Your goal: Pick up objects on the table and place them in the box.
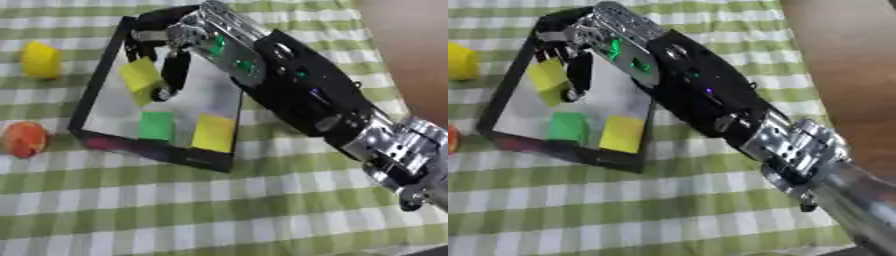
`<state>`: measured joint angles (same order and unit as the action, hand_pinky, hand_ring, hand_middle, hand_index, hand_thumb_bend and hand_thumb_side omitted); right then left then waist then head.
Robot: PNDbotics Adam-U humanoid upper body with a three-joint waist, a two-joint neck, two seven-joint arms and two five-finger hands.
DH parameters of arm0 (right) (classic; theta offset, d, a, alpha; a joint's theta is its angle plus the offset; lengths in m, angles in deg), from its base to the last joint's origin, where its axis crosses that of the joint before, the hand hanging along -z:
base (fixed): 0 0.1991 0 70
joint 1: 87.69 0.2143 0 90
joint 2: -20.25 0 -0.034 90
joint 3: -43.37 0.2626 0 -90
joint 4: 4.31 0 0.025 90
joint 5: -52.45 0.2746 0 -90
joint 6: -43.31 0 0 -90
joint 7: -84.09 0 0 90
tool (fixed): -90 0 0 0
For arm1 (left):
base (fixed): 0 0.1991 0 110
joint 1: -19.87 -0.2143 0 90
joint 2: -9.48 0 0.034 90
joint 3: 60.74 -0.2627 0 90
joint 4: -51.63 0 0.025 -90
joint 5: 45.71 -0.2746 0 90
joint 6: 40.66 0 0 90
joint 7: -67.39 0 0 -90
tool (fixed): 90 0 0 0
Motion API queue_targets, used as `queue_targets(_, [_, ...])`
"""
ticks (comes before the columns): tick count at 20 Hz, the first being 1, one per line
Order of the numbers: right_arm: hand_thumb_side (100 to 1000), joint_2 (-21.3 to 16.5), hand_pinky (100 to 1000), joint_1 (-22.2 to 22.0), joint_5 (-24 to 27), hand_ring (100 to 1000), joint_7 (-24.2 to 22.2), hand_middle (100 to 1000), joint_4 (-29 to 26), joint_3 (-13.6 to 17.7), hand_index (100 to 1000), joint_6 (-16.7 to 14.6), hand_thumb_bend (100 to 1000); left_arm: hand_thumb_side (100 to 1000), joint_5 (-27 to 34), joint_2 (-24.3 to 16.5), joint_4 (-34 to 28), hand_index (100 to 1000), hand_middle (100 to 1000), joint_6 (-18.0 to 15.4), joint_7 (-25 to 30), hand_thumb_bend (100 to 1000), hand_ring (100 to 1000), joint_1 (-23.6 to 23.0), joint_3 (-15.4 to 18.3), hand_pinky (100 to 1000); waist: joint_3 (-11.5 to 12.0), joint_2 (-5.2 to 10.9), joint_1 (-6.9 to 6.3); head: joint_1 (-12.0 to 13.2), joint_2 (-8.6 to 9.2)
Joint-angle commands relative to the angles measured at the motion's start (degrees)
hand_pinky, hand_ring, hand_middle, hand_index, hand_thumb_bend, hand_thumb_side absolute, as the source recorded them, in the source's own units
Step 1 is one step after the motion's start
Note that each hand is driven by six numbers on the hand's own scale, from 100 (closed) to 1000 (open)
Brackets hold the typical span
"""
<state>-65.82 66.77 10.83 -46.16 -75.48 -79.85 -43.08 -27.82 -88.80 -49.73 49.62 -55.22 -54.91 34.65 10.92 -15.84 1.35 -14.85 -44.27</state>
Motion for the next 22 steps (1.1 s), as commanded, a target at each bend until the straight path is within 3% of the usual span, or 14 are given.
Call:
queue_targets(1, [207, -0.5, 949, 0.9, -0.8, 934, -2.0, 818, -0.9, 0.8, 898, -2.4, 647, 646, 0.0, -1.6, -0.8, 879, 731, 0.0, -0.1, 840, 732, 0.7, 0.2, 761, 0.0, 1.20, 0.51, 0.1, 0.16])
queue_targets(4, [216, -1.4, 951, 0.6, -0.9, 935, -3.3, 818, -3.0, 2.5, 903, -3.1, 655, 646, -0.1, -1.6, -0.9, 879, 731, -0.1, -0.1, 841, 732, 0.7, 0.2, 760, -0.1, 1.31, 0.50, 0.2, 0.16])
queue_targets(11, [205, -5.9, 930, 0.7, 3.8, 911, -1.4, 797, -10.9, 6.1, 886, -0.1, 623, 645, -0.2, -1.8, -0.8, 879, 731, -0.2, -0.5, 844, 732, 0.0, 0.5, 760, -1.2, 1.89, 0.58, 1.4, 0.16])
queue_targets(16, [202, -13.2, 909, 0.6, 8.5, 888, 1.0, 783, -18.7, 6.4, 872, 1.3, 604, 644, -0.5, -2.4, -0.7, 879, 730, -0.3, -1.0, 845, 731, -0.9, 1.0, 760, -2.6, 2.44, 1.09, 3.1, 0.16])
queue_targets(22, [211, -23.4, 897, -3.6, 14.8, 876, 2.1, 782, -28.9, 5.9, 872, 1.7, 604, 644, -0.8, -3.1, -0.6, 878, 729, -0.3, -1.4, 847, 731, -1.6, 1.2, 759, -3.8, 2.73, 1.61, 4.5, 0.16])
